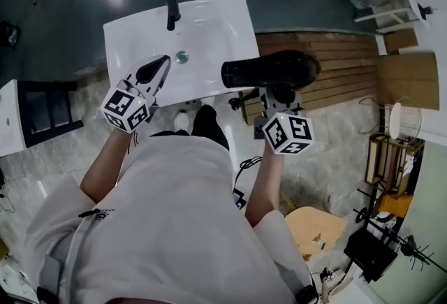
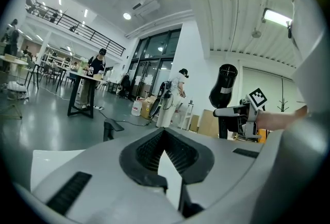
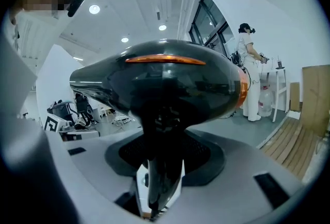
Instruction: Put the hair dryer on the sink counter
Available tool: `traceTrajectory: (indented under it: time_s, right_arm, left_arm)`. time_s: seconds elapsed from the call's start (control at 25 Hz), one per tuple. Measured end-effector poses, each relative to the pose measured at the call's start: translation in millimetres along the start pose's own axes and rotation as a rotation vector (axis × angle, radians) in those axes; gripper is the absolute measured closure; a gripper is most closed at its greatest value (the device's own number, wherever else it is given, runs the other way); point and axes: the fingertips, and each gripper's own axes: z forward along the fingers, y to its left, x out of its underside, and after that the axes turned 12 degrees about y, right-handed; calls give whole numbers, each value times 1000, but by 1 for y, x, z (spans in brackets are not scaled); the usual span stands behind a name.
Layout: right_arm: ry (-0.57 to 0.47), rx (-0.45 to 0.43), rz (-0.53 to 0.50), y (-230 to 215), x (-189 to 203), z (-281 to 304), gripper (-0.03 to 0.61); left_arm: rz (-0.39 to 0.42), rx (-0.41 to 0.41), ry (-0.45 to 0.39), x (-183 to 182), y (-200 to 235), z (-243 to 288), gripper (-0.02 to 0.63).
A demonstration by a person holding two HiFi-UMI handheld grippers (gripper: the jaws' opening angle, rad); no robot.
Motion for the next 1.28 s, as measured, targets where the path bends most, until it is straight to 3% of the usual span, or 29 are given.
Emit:
traceTrajectory:
  time_s: [0.68, 1.28]
  right_arm:
    - [175, -136, -146, -52, -35, 118, 402]
    - [393, -310, -310, -45, -15, 232, 402]
  left_arm:
    - [-57, -100, 6, -34, 31, 77, 612]
    - [-138, -230, 16, -33, 60, 96, 612]
